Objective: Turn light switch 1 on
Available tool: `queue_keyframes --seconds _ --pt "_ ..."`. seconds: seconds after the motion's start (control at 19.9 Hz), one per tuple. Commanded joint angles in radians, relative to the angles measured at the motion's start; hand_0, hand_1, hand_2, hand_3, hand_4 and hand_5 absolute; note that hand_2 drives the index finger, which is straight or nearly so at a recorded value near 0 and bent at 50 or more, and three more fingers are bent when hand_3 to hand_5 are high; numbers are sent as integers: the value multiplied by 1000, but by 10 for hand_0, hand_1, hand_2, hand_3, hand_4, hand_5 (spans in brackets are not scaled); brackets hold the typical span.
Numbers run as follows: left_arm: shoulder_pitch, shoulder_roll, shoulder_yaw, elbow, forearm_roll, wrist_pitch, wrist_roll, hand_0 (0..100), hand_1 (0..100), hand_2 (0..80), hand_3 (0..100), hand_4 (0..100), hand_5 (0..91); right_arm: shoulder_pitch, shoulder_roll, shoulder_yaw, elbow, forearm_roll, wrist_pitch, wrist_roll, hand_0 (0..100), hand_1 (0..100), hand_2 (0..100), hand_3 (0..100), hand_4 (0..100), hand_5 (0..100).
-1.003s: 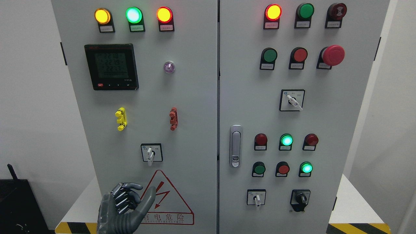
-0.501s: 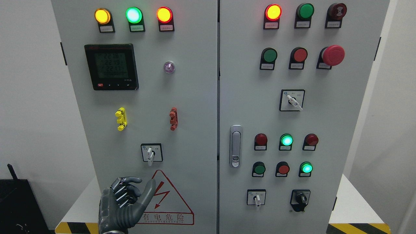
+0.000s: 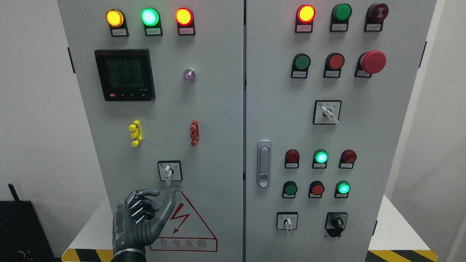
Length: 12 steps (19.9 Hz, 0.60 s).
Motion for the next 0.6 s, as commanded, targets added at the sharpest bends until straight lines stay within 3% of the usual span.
queue_keyframes --seconds 0.0,0.55 --pt "-39 -19 8 51 -18 17 0 101 785 511 850 895 777 0 0 0 0 -25 1 0 0 0 0 0 0 0" --pt "-62 -20 8 58 -29 39 0 114 789 513 849 900 782 0 0 0 0 -25 1 0 0 0 0 0 0 0"
